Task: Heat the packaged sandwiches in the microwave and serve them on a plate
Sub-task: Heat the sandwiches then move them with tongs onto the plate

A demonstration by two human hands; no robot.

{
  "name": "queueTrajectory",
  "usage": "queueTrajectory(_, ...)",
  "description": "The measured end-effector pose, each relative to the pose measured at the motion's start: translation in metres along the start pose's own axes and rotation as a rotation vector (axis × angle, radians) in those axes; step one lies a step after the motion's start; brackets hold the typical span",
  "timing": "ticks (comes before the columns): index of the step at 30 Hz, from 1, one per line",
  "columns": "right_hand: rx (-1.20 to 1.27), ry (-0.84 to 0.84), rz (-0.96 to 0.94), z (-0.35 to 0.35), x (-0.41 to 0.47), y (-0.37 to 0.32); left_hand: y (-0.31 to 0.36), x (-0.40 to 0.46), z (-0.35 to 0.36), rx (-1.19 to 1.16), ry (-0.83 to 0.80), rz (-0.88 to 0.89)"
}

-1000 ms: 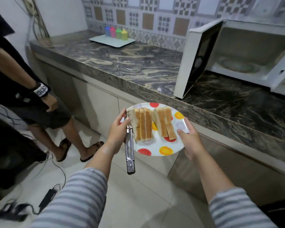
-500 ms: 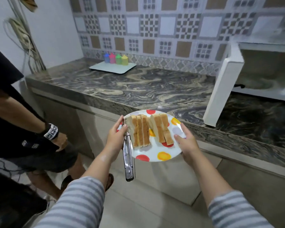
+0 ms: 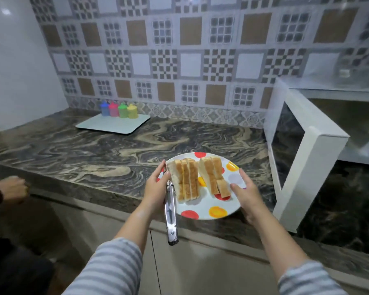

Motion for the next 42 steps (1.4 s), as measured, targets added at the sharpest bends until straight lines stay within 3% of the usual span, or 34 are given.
queueTrajectory(6,-0.14,0.065,0.037,0.0,0.077,0.005,-0.013,0.085,0.03,0.014,-0.057,-0.005)
queueTrajectory(13,-0.651,0.09,0.209,-0.008,0.136,0.037,-0.038,0.168,0.061,0.19,-0.161,0.029)
queueTrajectory(18,-0.881,0.108,0.268,-0.011,0.158,0.048,-0.058,0.201,0.079,0.327,-0.217,0.072)
queueTrajectory(26,-1.185,0.107,0.226,-0.017,0.17,0.061,-0.079,0.212,0.099,0.876,-0.279,0.068)
queueTrajectory(35,-1.192,0.124,0.253,-0.017,0.168,0.062,-0.081,0.212,0.1,0.98,-0.317,0.062)
queueTrajectory(42,-1.031,0.149,0.278,-0.018,0.151,0.041,-0.071,0.21,0.096,0.844,-0.346,0.034)
Point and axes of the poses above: each hand's wrist, its own x-axis towards the middle knuckle, its own z-axis out of the palm, y = z × x, the point moved 7 cm from there along x, towards the middle knuckle, and after that the axes turned 2 degrees about x, right-handed, at the moved point
